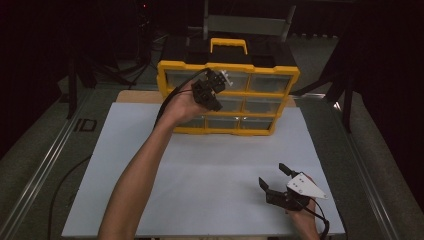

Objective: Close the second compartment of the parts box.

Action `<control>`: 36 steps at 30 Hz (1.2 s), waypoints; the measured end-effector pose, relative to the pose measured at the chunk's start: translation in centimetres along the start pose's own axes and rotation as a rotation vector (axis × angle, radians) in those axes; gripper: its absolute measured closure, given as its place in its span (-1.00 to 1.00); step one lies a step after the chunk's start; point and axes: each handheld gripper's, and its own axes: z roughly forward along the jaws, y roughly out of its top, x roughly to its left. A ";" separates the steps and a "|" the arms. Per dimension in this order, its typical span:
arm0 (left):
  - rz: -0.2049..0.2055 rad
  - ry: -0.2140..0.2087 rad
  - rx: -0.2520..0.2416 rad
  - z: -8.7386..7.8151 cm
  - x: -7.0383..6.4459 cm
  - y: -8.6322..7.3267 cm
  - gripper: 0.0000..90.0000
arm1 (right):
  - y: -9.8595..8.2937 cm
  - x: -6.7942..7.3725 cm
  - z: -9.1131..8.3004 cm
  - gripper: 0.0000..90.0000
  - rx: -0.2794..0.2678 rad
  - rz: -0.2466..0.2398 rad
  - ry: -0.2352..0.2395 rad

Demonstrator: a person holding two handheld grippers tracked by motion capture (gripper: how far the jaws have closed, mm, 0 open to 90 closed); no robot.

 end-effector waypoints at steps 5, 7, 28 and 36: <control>-0.012 -0.025 0.000 0.0 -0.7 -1.8 0.66 | 0.0 0.1 0.0 -0.68 0.003 -0.003 0.002; -0.007 -0.032 0.008 0.0 -1.0 -2.5 0.60 | 0.0 0.1 0.0 -0.68 0.004 -0.004 0.003; -0.075 0.009 -0.019 0.0 -4.7 -9.8 -0.29 | 0.0 0.4 0.1 -0.68 0.008 -0.007 0.009; -0.118 0.023 -0.042 0.8 -6.0 -13.4 -0.55 | 0.0 0.4 0.2 -0.68 0.011 -0.005 0.010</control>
